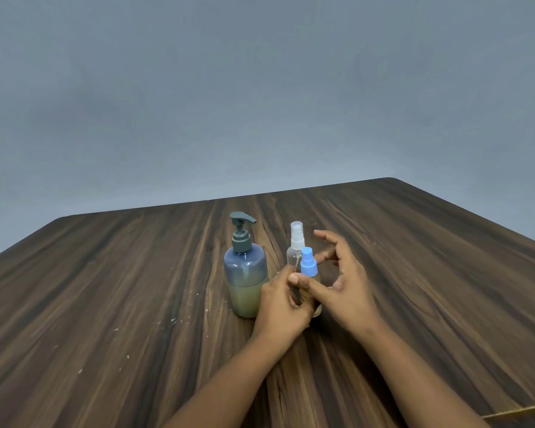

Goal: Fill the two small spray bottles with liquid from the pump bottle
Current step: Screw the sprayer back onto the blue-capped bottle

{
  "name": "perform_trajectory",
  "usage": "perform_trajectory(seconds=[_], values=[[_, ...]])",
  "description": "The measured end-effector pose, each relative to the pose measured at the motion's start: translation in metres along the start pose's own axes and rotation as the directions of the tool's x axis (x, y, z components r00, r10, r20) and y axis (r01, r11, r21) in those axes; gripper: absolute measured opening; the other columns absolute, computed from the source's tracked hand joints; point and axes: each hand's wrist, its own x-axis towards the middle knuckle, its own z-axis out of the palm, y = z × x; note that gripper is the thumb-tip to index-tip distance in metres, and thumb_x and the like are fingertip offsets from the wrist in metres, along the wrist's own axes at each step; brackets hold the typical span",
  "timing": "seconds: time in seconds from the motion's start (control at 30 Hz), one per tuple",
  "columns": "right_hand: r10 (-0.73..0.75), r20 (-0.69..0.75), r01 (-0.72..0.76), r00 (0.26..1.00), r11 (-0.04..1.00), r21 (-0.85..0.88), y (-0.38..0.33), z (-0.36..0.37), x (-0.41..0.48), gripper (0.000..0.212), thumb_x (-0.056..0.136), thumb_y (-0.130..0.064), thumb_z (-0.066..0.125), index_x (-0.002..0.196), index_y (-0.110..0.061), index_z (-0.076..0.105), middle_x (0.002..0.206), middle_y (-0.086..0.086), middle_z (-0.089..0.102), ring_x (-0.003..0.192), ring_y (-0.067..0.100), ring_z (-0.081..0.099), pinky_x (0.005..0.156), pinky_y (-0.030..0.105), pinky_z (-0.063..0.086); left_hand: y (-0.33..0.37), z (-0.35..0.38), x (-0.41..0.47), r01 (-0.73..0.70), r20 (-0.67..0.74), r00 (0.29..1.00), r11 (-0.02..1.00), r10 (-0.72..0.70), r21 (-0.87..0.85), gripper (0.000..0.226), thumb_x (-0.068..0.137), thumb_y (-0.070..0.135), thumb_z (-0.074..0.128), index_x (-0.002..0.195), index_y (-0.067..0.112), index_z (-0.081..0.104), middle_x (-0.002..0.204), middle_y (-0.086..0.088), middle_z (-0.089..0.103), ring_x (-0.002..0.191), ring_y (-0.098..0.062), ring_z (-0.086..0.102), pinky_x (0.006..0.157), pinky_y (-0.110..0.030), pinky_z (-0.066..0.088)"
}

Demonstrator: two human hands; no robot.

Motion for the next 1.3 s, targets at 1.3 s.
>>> perform_trajectory(seconds=[1.3], values=[[0.041, -0.025, -0.039, 0.999, 0.997, 0.061, -0.002, -0.002, -0.002, 0.059, 0.075, -0.016, 0.075, 0.123, -0.037, 0.050, 0.079, -0.011, 0.069, 0.088, 0.010, 0.065, 0.068, 0.024, 0.049, 0.012, -0.003, -0.002, 0.099, 0.087, 0.992, 0.991, -0.092, -0.084, 0.018, 0.076, -0.001, 0.062, 0.092, 0.006, 0.056, 0.050, -0.014, 0.056, 0.037, -0.017, 0.055, 0.036, -0.016, 0.038]])
